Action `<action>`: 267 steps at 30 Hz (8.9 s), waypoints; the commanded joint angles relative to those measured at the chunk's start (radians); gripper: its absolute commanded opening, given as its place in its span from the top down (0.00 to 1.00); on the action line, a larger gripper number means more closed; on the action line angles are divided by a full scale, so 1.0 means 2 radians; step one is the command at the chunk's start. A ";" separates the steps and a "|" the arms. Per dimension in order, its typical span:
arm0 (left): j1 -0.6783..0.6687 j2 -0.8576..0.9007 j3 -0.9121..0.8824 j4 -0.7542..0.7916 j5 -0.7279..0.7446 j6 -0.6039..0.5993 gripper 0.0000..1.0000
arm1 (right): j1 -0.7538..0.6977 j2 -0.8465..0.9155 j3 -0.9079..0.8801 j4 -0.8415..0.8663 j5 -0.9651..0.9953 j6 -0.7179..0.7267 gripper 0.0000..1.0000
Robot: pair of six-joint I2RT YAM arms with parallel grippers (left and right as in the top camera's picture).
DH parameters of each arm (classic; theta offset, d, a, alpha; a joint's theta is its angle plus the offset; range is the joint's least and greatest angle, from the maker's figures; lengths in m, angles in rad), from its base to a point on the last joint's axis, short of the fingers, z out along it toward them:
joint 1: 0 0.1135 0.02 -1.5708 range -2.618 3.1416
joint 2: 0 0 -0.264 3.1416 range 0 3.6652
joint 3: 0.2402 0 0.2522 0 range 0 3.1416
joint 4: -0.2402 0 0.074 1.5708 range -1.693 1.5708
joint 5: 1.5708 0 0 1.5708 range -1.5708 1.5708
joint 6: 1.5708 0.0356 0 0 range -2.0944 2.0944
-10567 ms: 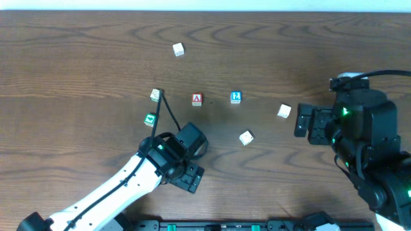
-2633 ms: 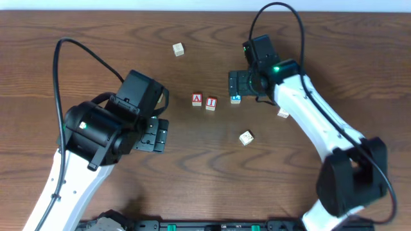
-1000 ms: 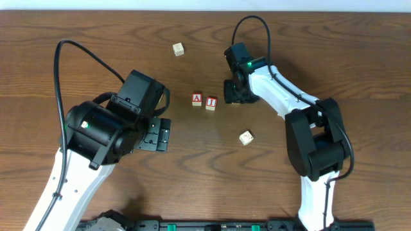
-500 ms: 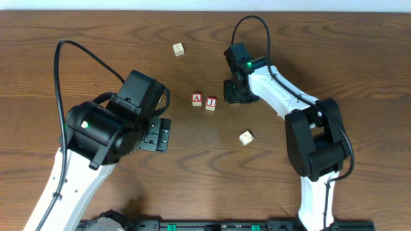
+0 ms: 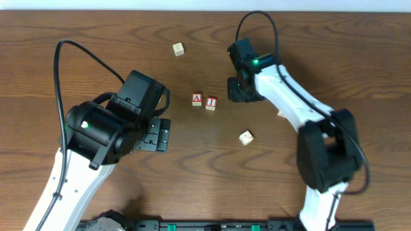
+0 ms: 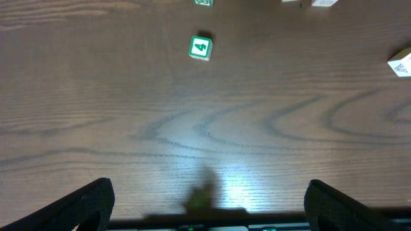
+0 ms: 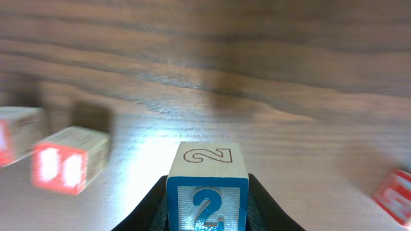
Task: Spell out Ai2
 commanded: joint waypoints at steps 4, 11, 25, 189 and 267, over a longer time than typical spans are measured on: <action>0.002 0.001 -0.001 -0.004 0.004 -0.004 0.05 | 0.009 -0.120 -0.049 0.002 0.038 0.024 0.87; 0.002 0.001 -0.001 -0.003 0.004 -0.004 0.05 | 0.013 -0.245 -0.184 0.078 0.039 0.034 0.80; 0.002 0.001 -0.001 -0.002 0.010 -0.004 0.04 | 0.070 -0.163 -0.213 0.152 0.039 0.115 0.82; 0.002 0.002 -0.002 0.014 0.009 -0.004 0.04 | 0.058 -0.032 -0.189 0.219 0.028 0.152 0.67; 0.018 -0.039 -0.250 0.304 -0.070 -0.063 0.05 | 0.061 -0.175 -0.213 0.041 0.000 0.144 0.15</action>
